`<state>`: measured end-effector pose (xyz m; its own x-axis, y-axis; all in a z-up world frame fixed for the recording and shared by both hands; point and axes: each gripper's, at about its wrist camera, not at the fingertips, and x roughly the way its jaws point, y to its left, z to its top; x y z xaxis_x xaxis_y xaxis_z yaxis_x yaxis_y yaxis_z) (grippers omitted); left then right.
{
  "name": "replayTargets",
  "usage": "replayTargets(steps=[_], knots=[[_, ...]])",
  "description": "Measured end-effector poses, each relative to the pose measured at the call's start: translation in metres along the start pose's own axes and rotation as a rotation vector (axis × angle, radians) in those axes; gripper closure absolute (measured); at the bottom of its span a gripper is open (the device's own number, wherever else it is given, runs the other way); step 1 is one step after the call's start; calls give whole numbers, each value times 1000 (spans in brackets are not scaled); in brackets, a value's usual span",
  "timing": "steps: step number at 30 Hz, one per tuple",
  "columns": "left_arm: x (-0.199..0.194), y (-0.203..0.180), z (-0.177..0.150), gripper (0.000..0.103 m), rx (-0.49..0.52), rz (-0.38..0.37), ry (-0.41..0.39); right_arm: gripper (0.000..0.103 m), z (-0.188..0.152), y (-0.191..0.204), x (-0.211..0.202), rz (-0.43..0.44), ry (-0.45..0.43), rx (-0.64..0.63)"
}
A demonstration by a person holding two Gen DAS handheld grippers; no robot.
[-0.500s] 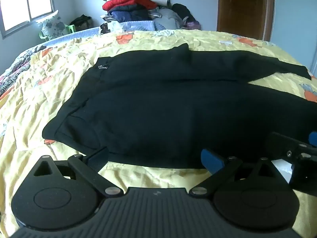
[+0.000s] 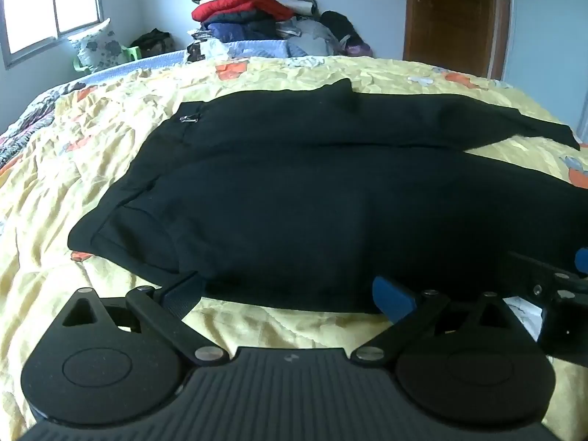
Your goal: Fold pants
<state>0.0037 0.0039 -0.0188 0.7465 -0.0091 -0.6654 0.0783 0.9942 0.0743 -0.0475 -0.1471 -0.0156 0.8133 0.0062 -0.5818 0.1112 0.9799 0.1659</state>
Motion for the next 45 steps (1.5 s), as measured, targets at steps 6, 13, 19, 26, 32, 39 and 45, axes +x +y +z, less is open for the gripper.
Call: replayTargets(steps=[6, 13, 19, 26, 32, 39, 45], knots=[[2, -2, -1, 2, 9, 2, -4, 0, -3, 1, 2, -11, 3, -9], [5, -3, -2, 2, 5, 4, 2, 0, -4, 1, 3, -9, 1, -13], [5, -3, -1, 2, 6, 6, 4, 0, -5, 0, 3, -10, 1, -12], [6, -4, -2, 2, 5, 6, 10, 0, -7, -1, 2, -16, -5, -14], [5, -5, -4, 2, 7, 7, 12, 0, -7, 0, 2, -15, -4, -14], [5, -6, -5, 2, 5, 5, 16, 0, -7, -1, 2, -19, -5, -15], [5, -8, -5, 2, 9, 4, 17, 0, -8, -1, 0, -25, -14, -29]])
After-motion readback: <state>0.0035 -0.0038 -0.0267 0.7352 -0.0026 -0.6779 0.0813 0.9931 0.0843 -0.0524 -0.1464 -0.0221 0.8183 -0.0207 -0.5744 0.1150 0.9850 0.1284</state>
